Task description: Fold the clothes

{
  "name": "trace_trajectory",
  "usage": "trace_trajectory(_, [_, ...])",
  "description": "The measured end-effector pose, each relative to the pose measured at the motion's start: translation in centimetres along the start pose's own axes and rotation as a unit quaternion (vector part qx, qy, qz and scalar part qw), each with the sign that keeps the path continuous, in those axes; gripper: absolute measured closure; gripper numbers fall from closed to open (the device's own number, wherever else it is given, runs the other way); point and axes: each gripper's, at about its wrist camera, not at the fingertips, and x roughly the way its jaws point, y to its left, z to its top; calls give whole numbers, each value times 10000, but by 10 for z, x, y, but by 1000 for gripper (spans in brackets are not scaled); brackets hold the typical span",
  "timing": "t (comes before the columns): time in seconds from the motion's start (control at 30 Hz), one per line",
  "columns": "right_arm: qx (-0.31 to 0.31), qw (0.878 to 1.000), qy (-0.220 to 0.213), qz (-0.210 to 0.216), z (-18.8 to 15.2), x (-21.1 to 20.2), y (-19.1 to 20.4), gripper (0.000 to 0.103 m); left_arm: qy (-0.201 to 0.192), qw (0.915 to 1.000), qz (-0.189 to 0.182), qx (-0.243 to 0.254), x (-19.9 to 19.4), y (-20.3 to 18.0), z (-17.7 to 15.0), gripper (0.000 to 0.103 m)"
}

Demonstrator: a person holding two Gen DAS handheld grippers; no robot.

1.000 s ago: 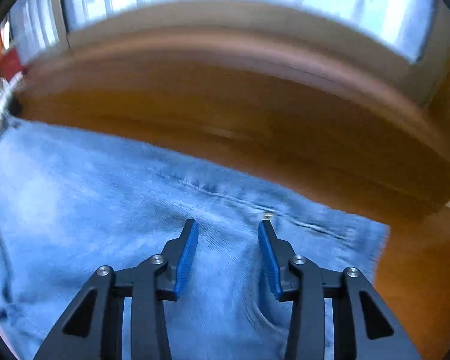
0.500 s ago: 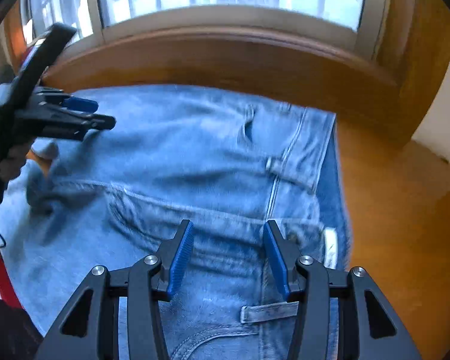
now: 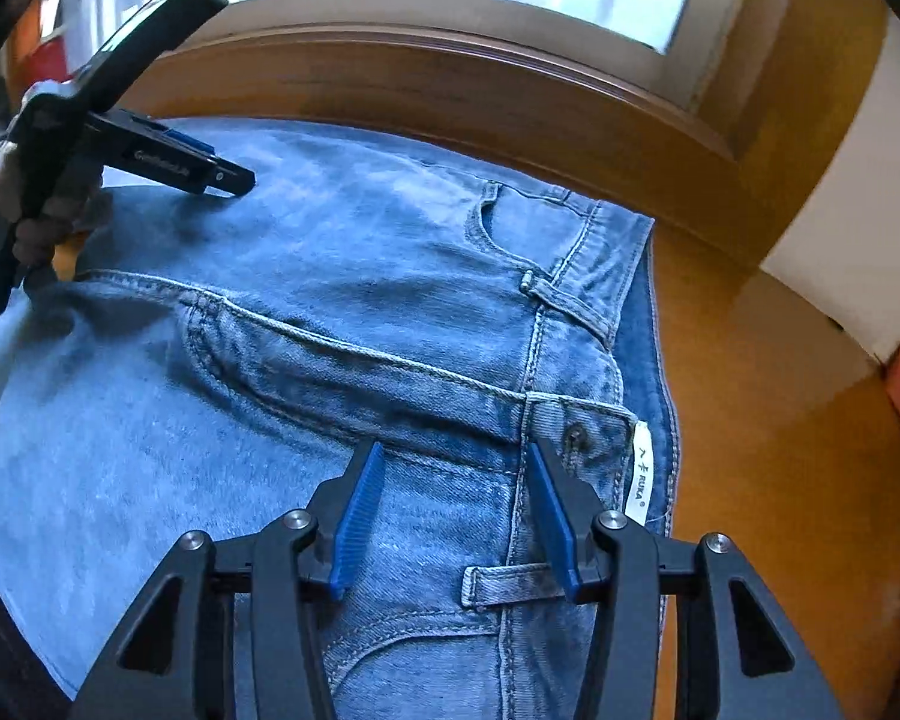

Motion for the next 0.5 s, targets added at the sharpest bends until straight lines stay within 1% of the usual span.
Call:
trace_trajectory(0.1, [195,9998,34,-19,6,4,0,52,8,10000,67,-61,-7,-1,-1,41])
trace_trajectory(0.13, [303,9995,49,-42,8,3,1,51,-20,9999,102,-81,-12,0,-3,41])
trace_trajectory(0.2, [556,9984,-26,42,11,-1,-1,52,-132,9996,197,-166,-28,5,-10,41])
trace_trajectory(0.3, [1045,9931,-228,484,15,-12,-8,51,-307,9978,345,-483,-59,20,-26,41])
trace_trajectory(0.37, [1216,9894,-327,724,22,-13,-8,51,-335,9958,458,-722,-77,30,-41,41])
trace_trajectory(0.43, [1257,9862,-413,992,32,-18,-4,51,-286,9936,534,-955,-88,39,-55,41])
trace_trajectory(0.5, [1166,9855,-489,1128,44,-19,9,51,-191,9922,548,-1103,-89,47,-62,41])
